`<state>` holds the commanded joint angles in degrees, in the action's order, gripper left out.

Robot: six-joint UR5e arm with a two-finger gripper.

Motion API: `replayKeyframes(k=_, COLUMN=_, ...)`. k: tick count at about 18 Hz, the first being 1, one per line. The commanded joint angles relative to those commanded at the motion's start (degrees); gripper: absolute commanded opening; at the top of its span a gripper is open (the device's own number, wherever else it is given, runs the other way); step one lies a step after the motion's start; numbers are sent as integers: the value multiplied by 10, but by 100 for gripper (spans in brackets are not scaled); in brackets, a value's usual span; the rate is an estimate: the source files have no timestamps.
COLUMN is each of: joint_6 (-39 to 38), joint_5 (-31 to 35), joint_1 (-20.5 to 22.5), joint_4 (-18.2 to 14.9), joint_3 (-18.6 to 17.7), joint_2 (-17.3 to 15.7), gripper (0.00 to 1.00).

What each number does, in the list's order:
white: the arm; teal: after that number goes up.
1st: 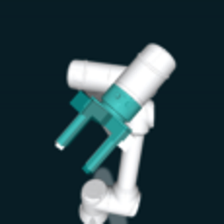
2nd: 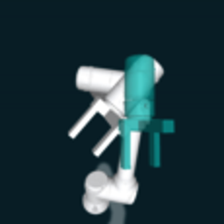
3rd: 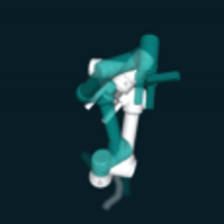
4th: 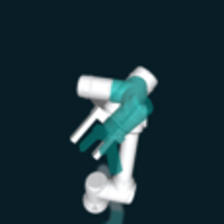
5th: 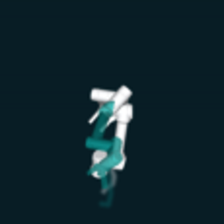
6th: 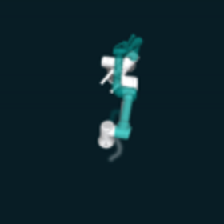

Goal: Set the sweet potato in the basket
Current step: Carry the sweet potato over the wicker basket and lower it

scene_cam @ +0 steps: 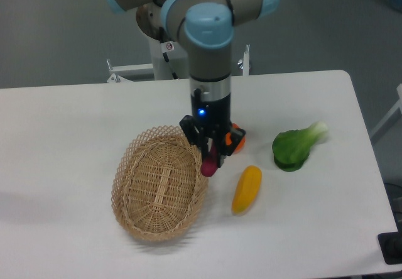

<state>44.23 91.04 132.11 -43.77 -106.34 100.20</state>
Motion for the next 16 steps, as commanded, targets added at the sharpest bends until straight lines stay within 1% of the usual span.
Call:
replayKeyframes(k=2, joint_6=-44, joint_5=14, joint_1=-18, joint_4=-1, joint_3=-12, joint_2=5, gripper=21)
replayKeyframes(k=4, joint_6=-91, joint_5=13, joint_1=-37, joint_4=3, joint_3=-12, joint_2=19, gripper=21)
replayKeyframes(k=6, joint_6=-96, joint_5=26, joint_1=-61, joint_4=3, joint_3=-12, joint_2=40, gripper=21)
replayKeyframes(k=8, joint_6=-92, joint_5=60, joint_1=-90, joint_4=4, joint_3=-7, joint_2=60, gripper=22)
replayKeyframes(k=9, joint_6=-91, joint_5=66, joint_1=-99, joint_4=4, joint_3=-6, joint_2=67, gripper=22)
replayKeyframes(k=10, joint_6=-81, joint_5=67, joint_1=-100, joint_4=4, joint_3=-7, joint_2=72, gripper=22)
replayKeyframes(k=13, joint_6=-9, joint_5=73, joint_1=-102, joint_4=4, joint_3=-22, joint_2=76, gripper=22)
replayKeyframes(k=16, joint_6=13, joint_5=75, joint_1=-104, joint_4=3, joint_3=-26, joint_2=79, gripper=22)
